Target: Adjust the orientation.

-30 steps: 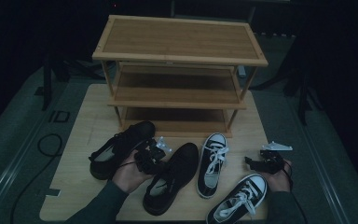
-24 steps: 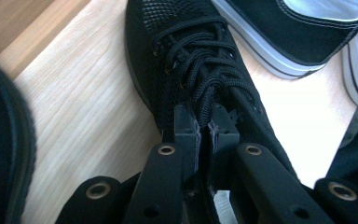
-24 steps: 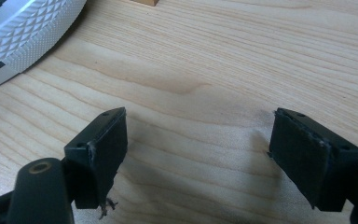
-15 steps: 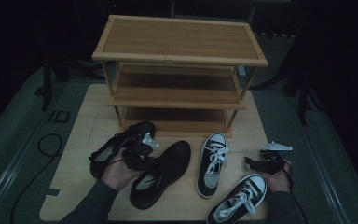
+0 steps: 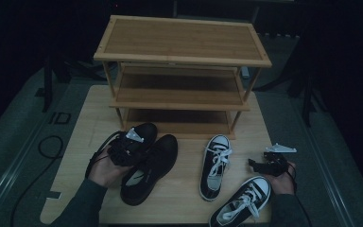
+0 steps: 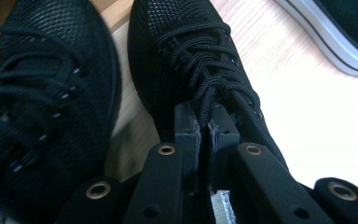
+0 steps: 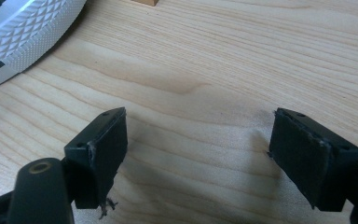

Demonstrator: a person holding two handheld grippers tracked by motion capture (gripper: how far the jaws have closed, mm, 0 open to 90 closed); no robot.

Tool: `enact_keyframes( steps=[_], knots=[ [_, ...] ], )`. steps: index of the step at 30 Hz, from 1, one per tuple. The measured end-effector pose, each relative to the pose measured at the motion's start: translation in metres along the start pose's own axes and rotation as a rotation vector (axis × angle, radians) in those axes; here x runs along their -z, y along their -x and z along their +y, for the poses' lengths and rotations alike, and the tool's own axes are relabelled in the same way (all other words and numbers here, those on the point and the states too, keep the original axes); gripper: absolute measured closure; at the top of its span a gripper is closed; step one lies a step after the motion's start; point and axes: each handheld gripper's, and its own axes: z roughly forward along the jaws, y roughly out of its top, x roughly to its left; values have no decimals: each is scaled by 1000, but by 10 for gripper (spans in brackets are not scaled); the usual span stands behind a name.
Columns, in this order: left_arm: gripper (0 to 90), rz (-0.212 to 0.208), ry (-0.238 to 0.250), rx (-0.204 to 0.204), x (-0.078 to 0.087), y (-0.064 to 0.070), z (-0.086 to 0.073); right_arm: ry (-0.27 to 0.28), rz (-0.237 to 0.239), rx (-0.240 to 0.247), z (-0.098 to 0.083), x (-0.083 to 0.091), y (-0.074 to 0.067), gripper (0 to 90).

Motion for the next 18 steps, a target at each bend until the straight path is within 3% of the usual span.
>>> enact_keyframes(
  steps=[10, 18],
  knots=[
    [855, 23, -7, -20, 7, -13, -9, 0, 0, 0, 0, 0, 0, 190],
    [855, 41, -34, -36, 12, -15, -15, 0, 0, 0, 0, 0, 0, 189]
  ],
)
